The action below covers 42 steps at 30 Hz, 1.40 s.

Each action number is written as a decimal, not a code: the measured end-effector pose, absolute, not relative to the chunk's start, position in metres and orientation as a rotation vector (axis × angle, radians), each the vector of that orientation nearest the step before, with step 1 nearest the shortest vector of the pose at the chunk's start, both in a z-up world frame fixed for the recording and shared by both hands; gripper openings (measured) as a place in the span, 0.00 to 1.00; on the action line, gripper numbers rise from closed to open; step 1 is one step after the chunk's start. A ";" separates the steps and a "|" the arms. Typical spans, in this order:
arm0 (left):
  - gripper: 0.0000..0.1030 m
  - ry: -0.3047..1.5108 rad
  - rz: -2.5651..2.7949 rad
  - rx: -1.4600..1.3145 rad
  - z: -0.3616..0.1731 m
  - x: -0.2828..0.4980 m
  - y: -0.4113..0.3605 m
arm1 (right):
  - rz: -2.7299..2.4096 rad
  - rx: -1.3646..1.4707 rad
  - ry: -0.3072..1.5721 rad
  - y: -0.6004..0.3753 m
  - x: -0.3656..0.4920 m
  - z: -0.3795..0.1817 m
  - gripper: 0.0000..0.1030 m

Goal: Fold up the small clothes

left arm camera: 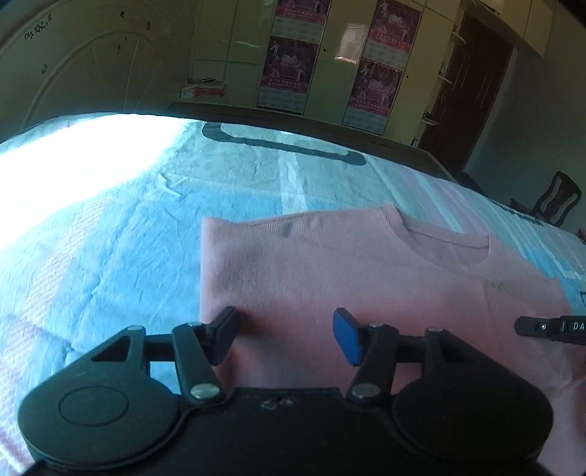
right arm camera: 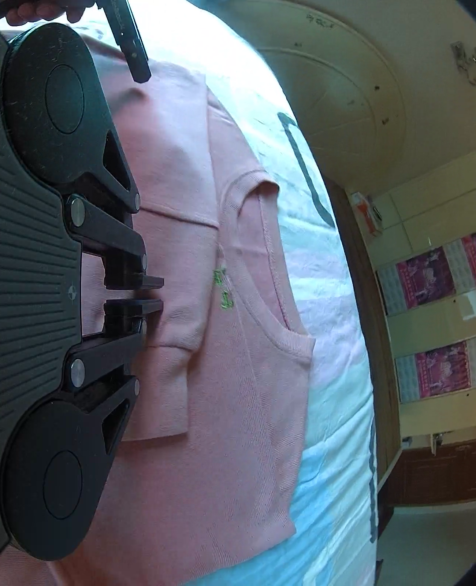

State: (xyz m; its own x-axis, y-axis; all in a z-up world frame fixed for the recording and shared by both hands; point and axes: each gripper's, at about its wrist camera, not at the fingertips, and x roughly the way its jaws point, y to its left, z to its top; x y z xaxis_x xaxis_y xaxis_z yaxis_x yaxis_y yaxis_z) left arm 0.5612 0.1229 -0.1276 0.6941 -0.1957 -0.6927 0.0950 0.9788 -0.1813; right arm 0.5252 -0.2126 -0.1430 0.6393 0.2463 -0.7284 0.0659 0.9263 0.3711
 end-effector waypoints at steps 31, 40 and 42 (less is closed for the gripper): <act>0.69 0.731 -0.180 0.020 -0.137 0.552 0.056 | 0.227 0.174 0.811 -0.122 0.550 -0.139 0.30; 0.67 0.740 -0.113 0.026 -0.148 0.520 0.097 | 0.108 0.189 0.772 -0.179 0.520 -0.139 0.42; 0.69 0.738 -0.110 0.042 -0.151 0.510 0.107 | 0.055 0.228 0.804 -0.209 0.514 -0.144 0.35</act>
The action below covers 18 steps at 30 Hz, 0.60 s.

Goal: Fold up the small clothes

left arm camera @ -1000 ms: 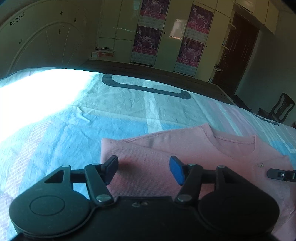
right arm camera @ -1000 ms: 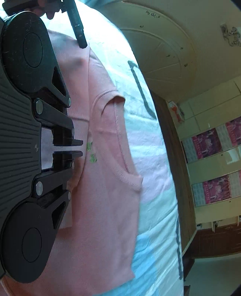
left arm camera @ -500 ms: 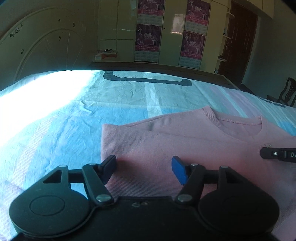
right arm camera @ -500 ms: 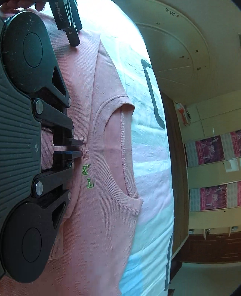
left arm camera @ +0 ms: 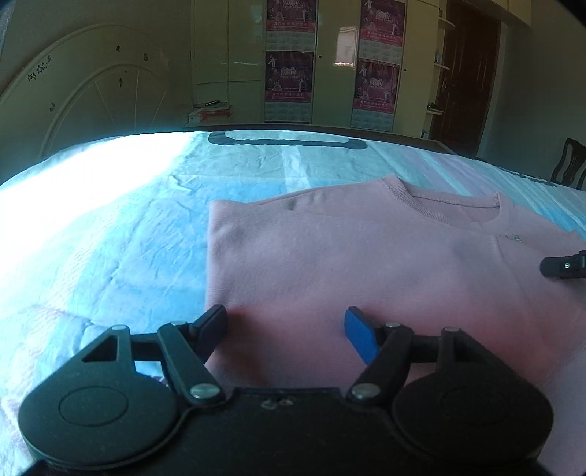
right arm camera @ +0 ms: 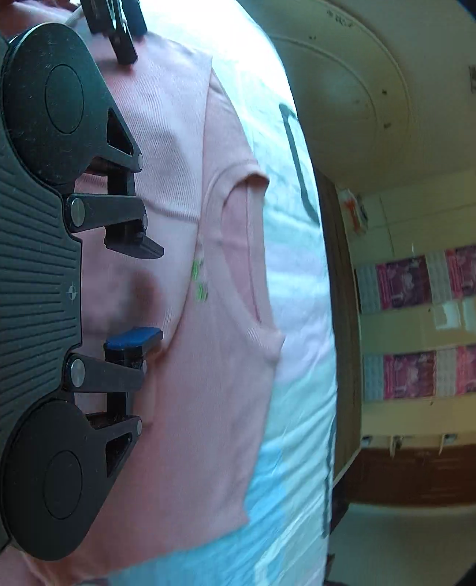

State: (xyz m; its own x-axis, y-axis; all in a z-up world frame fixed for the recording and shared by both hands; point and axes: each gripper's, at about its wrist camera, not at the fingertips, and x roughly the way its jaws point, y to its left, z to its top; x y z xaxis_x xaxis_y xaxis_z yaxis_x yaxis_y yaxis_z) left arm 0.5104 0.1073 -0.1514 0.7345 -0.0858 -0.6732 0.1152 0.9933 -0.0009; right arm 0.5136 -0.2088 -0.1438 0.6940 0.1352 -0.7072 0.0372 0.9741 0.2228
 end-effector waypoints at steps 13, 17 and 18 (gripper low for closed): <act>0.67 0.732 -0.135 0.057 -0.138 0.459 0.101 | 0.028 0.215 0.818 -0.223 0.449 -0.127 0.25; 0.69 0.751 -0.137 0.119 -0.146 0.455 0.090 | 0.009 0.247 0.855 -0.227 0.441 -0.140 0.25; 0.69 0.757 -0.136 0.114 -0.145 0.456 0.090 | 0.005 0.252 0.859 -0.227 0.442 -0.139 0.25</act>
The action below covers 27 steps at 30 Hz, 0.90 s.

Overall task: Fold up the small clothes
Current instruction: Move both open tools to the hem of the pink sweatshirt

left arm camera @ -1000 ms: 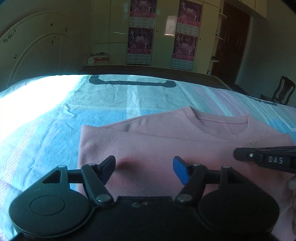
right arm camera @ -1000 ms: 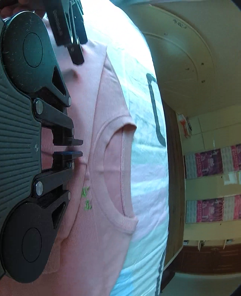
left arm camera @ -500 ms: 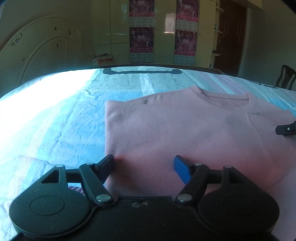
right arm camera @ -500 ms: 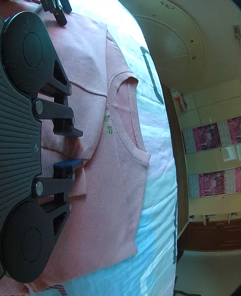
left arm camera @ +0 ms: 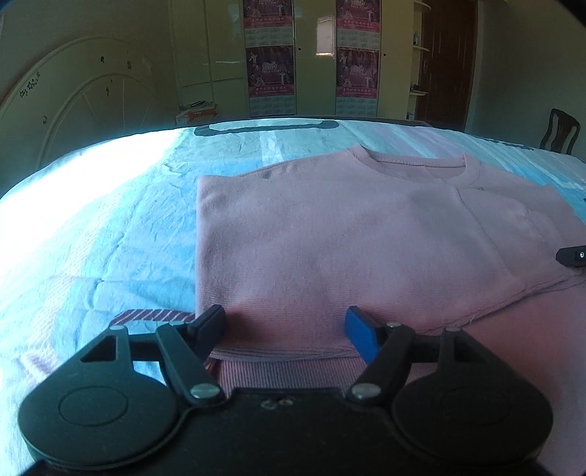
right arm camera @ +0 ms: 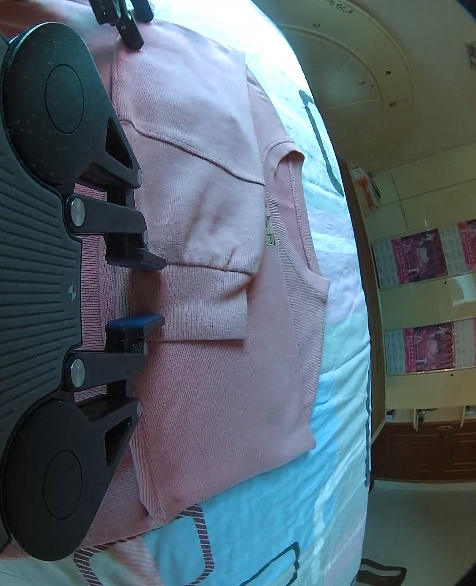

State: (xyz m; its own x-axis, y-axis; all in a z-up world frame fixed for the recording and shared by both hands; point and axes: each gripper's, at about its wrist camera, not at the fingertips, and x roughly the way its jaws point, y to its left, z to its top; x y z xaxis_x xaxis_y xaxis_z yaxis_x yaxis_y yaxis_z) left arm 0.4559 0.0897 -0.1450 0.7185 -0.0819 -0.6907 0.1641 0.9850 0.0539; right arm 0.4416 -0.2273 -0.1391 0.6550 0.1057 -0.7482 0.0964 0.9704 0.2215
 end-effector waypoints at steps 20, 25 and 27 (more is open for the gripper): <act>0.74 0.765 -0.084 0.169 -0.127 0.401 0.082 | 0.039 0.247 0.820 -0.239 0.396 -0.111 0.49; 0.77 0.783 -0.049 0.149 -0.124 0.332 0.087 | 0.082 0.269 0.810 -0.262 0.329 -0.097 0.52; 0.77 0.792 -0.041 0.119 -0.121 0.302 0.092 | 0.085 0.298 0.809 -0.278 0.300 -0.093 0.52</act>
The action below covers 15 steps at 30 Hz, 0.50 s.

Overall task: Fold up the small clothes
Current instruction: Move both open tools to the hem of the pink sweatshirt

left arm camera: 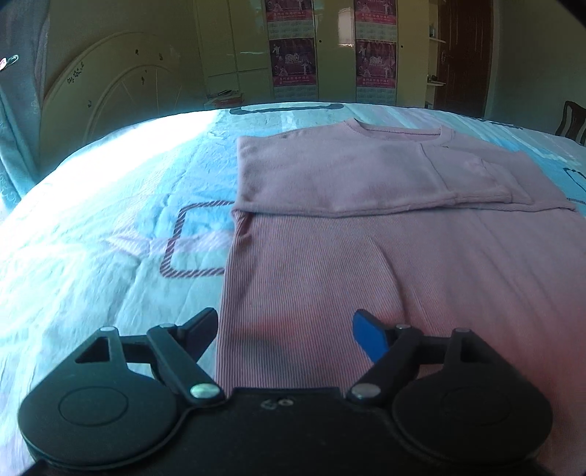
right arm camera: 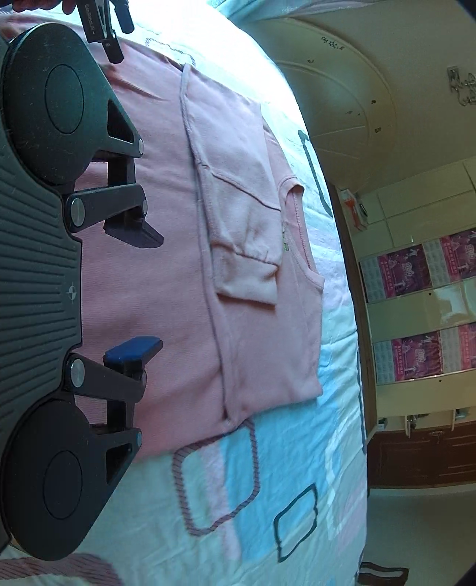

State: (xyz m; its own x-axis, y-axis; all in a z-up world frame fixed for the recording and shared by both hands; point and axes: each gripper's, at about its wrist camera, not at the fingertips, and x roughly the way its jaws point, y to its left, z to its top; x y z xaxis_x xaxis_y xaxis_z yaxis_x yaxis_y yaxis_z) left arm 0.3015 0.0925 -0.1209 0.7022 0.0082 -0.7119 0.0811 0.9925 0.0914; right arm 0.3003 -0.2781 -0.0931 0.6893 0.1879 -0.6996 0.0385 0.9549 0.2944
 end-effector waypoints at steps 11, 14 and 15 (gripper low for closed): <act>0.59 0.868 -0.012 -0.177 -0.119 0.188 0.143 | 0.039 0.490 0.863 -0.362 0.159 -0.107 0.52; 0.58 0.869 -0.042 -0.269 -0.121 0.171 0.152 | 0.042 0.563 0.877 -0.374 0.135 -0.115 0.52; 0.58 0.869 -0.056 -0.284 -0.123 0.167 0.152 | 0.048 0.596 0.884 -0.377 0.128 -0.119 0.52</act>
